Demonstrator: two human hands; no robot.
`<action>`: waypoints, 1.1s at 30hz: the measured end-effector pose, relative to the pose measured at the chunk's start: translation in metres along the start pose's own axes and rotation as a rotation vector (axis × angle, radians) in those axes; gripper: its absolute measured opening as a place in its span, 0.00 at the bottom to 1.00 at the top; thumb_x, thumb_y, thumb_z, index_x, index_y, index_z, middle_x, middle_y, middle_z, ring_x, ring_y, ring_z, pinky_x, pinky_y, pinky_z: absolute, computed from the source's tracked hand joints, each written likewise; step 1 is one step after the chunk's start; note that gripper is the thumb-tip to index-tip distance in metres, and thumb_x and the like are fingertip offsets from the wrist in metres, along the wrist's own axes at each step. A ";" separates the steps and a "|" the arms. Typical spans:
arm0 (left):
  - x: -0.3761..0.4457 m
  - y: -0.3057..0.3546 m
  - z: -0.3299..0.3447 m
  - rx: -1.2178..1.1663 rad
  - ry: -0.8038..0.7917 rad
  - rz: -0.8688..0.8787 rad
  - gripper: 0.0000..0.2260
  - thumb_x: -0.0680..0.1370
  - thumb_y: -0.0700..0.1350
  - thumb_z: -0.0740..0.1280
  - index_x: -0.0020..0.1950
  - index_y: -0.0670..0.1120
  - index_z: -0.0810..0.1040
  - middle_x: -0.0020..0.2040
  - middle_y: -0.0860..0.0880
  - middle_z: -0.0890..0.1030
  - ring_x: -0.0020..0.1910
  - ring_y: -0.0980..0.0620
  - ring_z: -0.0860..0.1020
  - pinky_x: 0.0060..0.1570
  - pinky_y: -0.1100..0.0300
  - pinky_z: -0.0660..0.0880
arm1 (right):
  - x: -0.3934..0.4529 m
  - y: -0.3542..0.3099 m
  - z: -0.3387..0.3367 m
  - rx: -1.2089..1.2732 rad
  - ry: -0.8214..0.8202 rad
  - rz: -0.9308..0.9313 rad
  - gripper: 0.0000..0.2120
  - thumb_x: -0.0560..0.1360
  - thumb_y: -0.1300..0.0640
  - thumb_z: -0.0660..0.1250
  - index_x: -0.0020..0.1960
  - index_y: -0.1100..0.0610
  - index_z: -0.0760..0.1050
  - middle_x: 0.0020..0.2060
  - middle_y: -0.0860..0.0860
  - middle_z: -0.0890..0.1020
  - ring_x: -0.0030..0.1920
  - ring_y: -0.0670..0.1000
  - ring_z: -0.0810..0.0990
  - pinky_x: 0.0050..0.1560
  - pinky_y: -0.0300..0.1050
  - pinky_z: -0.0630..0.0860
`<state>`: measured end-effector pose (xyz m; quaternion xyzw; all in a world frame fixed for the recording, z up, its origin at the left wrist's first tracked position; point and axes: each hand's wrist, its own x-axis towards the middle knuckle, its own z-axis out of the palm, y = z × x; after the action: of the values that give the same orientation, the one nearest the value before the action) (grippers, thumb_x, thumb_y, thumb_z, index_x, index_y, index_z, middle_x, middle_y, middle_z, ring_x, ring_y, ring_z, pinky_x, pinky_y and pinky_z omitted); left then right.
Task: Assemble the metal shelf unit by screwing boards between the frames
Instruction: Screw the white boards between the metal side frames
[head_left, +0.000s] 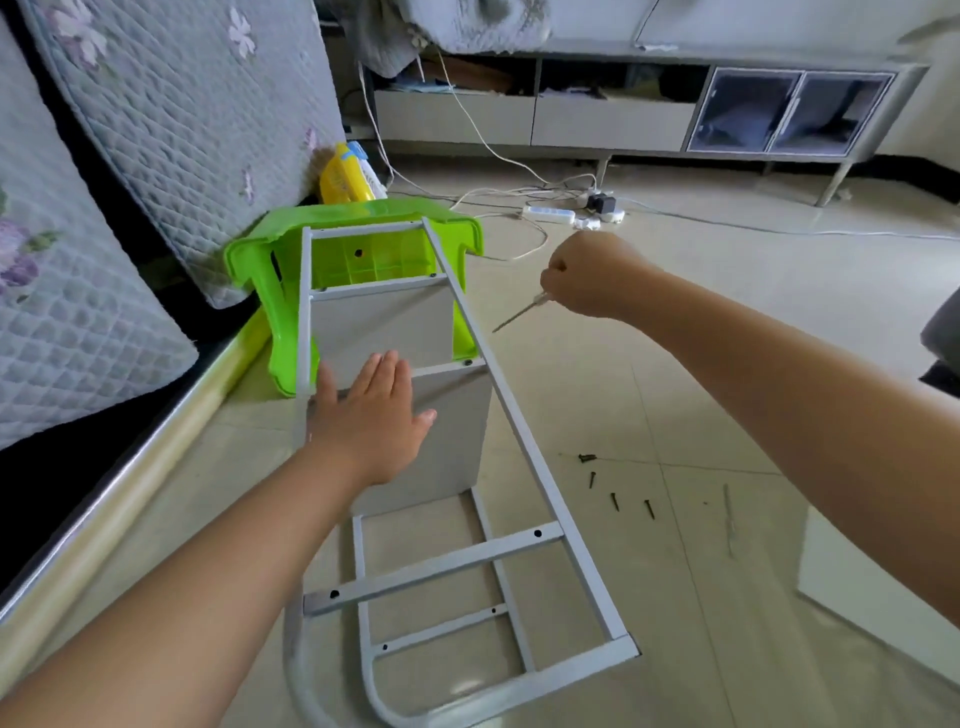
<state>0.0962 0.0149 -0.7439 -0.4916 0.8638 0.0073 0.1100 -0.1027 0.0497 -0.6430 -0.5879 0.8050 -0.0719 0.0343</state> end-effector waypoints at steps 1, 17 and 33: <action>0.002 0.005 -0.001 0.022 0.010 -0.002 0.28 0.81 0.56 0.44 0.76 0.43 0.42 0.77 0.50 0.41 0.76 0.54 0.41 0.70 0.40 0.40 | 0.001 0.015 0.005 0.063 0.030 0.034 0.12 0.77 0.60 0.55 0.36 0.64 0.67 0.37 0.57 0.68 0.42 0.55 0.66 0.28 0.38 0.58; 0.074 0.078 -0.028 -0.217 0.077 0.036 0.30 0.81 0.52 0.54 0.76 0.39 0.46 0.77 0.43 0.46 0.76 0.48 0.45 0.73 0.53 0.48 | -0.051 0.158 0.214 0.121 -0.355 0.280 0.16 0.80 0.64 0.50 0.62 0.64 0.71 0.59 0.59 0.75 0.57 0.58 0.75 0.56 0.46 0.72; 0.090 0.084 -0.030 -0.204 0.010 0.074 0.31 0.81 0.58 0.45 0.76 0.39 0.45 0.77 0.44 0.43 0.75 0.51 0.39 0.73 0.57 0.40 | -0.073 0.142 0.297 -0.256 -0.744 0.159 0.15 0.78 0.57 0.55 0.59 0.59 0.74 0.56 0.53 0.78 0.57 0.54 0.77 0.53 0.46 0.75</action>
<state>-0.0246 -0.0218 -0.7406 -0.4681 0.8767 0.0967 0.0548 -0.1727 0.1389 -0.9602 -0.5093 0.7830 0.2497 0.2553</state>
